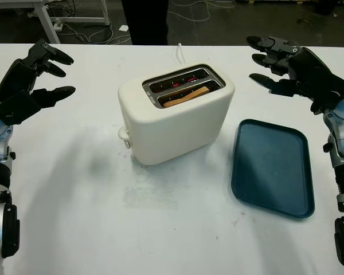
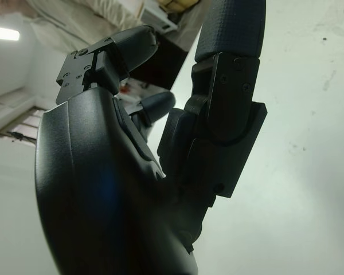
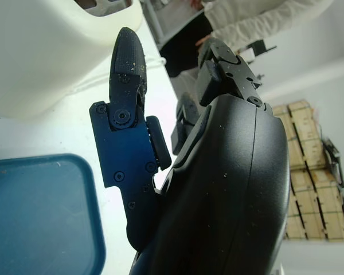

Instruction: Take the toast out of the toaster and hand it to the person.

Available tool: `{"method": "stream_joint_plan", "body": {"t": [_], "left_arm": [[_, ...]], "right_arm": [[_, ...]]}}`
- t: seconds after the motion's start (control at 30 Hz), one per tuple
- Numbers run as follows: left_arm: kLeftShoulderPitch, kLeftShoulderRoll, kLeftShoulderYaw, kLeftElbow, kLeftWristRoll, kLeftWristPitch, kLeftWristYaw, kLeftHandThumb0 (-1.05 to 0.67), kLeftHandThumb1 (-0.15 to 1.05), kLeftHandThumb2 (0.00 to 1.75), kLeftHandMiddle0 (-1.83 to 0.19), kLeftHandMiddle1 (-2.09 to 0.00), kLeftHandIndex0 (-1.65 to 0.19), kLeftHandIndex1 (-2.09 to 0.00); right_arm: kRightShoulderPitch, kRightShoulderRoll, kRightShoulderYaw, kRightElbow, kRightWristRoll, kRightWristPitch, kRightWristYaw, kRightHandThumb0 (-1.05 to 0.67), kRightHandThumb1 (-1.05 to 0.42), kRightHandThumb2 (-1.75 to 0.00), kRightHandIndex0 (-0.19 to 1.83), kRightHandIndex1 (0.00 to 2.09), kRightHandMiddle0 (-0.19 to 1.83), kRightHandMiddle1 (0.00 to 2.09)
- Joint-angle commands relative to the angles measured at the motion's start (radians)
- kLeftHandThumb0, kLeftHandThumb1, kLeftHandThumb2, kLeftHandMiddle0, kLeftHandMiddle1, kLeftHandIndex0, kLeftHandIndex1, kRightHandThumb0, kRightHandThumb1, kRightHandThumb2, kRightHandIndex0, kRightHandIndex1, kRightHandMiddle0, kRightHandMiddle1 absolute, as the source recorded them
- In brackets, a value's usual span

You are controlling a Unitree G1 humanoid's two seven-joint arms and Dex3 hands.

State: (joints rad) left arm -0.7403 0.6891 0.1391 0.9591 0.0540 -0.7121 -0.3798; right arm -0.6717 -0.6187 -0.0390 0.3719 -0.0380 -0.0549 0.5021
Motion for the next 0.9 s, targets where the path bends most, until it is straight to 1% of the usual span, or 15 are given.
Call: {"method": "stream_joint_plan", "body": {"t": [0.0,0.13,0.27,0.33,0.57,0.87], "left_arm": [[0.007,0.006,-0.004,0.003,0.008,-0.023,0.018,-1.05,0.92,0.36,0.00,-1.50,0.00,-1.35],[0.005,0.005,-0.008,0.004,0.010,-0.024,0.024,-1.05,0.92,0.38,0.00,-1.48,0.00,-1.32],[0.001,0.001,-0.004,0.001,-0.007,-0.002,0.008,-1.05,0.92,0.36,0.00,-1.49,0.00,-1.34],[-0.001,0.002,-0.004,0.004,-0.005,-0.005,0.009,-1.05,0.92,0.36,0.00,-1.49,0.00,-1.35],[-0.010,0.003,-0.008,-0.001,0.003,-0.003,0.016,-1.05,0.92,0.36,0.00,-1.48,0.00,-1.34],[-0.024,-0.006,-0.012,-0.013,-0.001,0.013,0.012,-1.05,0.92,0.33,0.00,-1.48,0.00,-1.33]], "right_arm": [[-0.007,0.002,0.001,0.002,-0.007,-0.023,-0.006,-0.57,-0.92,-0.37,0.31,0.03,0.30,0.02],[-0.002,0.004,0.000,-0.004,-0.007,-0.011,-0.009,-0.58,-0.92,-0.37,0.30,0.02,0.31,0.02],[0.000,0.001,0.006,0.008,-0.016,-0.029,-0.009,-0.59,-0.92,-0.37,0.32,0.03,0.31,0.02],[-0.001,0.004,0.001,0.016,-0.011,-0.036,-0.007,-0.58,-0.92,-0.37,0.32,0.03,0.31,0.01],[0.002,-0.001,-0.016,-0.012,0.013,-0.034,0.011,-0.63,-0.92,-0.36,0.31,0.02,0.30,0.01],[0.014,0.006,-0.015,-0.064,0.029,-0.007,0.016,-0.55,-0.92,-0.33,0.28,0.00,0.28,0.00]]}}
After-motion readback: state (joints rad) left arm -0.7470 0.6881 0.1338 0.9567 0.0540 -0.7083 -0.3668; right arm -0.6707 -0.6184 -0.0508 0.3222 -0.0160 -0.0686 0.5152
